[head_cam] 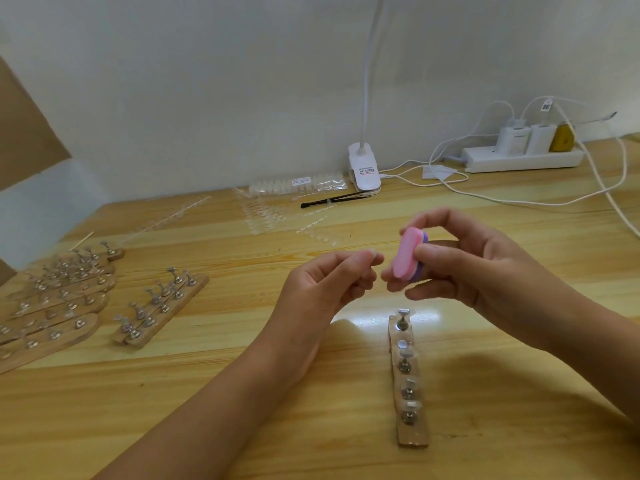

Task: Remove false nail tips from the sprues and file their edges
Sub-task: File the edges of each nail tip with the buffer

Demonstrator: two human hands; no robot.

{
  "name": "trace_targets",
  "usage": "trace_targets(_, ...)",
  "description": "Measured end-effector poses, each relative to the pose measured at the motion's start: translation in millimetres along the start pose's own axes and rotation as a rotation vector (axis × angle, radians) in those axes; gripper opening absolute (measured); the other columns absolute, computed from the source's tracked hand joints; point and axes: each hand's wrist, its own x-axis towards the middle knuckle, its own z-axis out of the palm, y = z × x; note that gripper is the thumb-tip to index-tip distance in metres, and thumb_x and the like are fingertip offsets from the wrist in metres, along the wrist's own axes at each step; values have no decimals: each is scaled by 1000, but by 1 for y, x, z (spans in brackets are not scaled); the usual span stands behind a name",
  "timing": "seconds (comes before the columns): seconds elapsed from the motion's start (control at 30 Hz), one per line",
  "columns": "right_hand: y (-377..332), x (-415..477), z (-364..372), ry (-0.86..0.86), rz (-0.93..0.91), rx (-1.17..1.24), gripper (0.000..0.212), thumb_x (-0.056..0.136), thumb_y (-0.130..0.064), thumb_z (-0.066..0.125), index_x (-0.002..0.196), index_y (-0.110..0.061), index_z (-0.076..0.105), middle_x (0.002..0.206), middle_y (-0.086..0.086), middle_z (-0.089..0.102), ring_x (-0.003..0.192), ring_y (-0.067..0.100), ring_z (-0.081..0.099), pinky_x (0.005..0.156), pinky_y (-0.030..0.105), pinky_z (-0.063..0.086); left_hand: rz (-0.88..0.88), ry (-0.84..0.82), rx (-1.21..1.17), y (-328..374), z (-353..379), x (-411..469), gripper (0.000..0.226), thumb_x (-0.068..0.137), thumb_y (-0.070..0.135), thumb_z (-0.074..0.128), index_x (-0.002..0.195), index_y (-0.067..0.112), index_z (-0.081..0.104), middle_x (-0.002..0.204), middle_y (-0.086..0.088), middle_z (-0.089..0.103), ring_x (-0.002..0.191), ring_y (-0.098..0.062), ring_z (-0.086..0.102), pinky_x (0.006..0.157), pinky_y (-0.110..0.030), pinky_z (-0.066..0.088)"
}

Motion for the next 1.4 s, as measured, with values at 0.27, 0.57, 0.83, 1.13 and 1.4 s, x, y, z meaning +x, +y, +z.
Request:
trace_targets(0.27,5,1,8,179,-87,-277,36,72,-34,71,104,-18,66,92,-4,70,88,10,67,79,19,54,15,13,115,1,5,-4,23,72,52,71,80,32,77,67,17,55,67,-3,46,83,-28,42)
trace_targets(0.57,5,-1,9,168,-69,-247,38,72,-31,72,103,-11,66,92,6,74,84,18,71,77,23,56,-25,17,145,1,5,-4,22,78,45,71,60,32,70,62,9,47,62,-7,42,74,-26,41)
trace_targets(0.83,10,0,15,205,-79,-170,40,69,-27,74,101,-7,62,93,8,75,87,20,73,77,22,57,-19,28,156,0,6,-4,27,82,45,70,59,33,70,59,12,48,59,-5,43,71,-23,42)
trace_targets(1.13,7,1,8,172,-54,-198,30,76,-28,70,103,-15,73,89,5,75,82,15,72,73,18,54,19,-4,233,-3,5,-6,18,80,45,75,77,27,75,60,12,51,57,0,46,62,-12,41)
trace_targets(1.4,2,1,-2,23,-9,-313,30,81,-32,67,109,-26,76,103,0,76,97,17,70,80,14,50,183,-10,439,-2,-2,-4,28,73,50,74,83,24,75,60,9,46,57,-4,43,56,-14,38)
